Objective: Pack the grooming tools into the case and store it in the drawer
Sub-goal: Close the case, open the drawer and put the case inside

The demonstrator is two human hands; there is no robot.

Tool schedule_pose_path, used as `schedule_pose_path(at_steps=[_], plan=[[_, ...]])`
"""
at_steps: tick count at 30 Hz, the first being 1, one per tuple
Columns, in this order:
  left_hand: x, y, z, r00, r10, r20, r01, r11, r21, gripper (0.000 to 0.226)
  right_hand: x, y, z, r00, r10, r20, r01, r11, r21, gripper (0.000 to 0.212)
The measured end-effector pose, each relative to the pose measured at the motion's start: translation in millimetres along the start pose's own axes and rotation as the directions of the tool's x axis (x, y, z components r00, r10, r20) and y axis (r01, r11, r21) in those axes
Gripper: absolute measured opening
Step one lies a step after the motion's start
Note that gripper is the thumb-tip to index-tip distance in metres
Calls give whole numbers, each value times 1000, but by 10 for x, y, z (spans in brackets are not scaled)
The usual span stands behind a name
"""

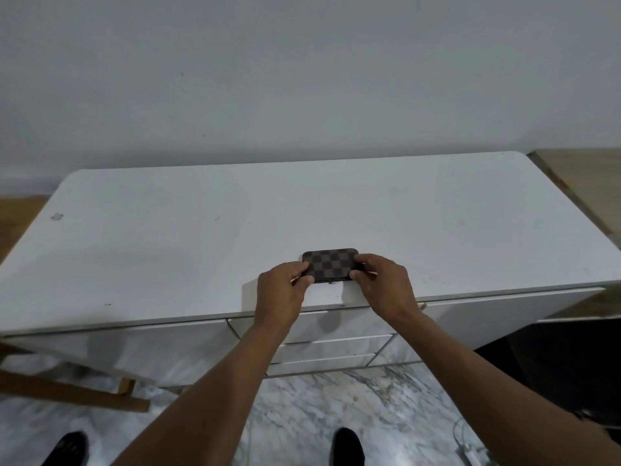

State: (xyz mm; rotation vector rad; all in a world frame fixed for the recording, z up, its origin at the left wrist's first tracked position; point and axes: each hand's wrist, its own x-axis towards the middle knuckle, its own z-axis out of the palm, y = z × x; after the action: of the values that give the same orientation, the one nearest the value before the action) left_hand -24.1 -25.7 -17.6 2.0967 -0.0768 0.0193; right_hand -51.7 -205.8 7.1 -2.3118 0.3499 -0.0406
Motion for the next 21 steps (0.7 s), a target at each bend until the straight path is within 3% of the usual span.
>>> schedule_pose_path(at_steps=[8,17,21], plan=[[63,-23,64,991,114,75,-130,954,269,25,31,-32,52,1000,-22,-19,20,995,-97,26],[89,70,58,989,115,93,-139,940,312,20,46,-69,62,1000,-3,-6,2,991,-132,29],[-102,50,66,986,129,102,-154,942,297,38,-157,10,43,994,-107,3,107,989,-103,37]])
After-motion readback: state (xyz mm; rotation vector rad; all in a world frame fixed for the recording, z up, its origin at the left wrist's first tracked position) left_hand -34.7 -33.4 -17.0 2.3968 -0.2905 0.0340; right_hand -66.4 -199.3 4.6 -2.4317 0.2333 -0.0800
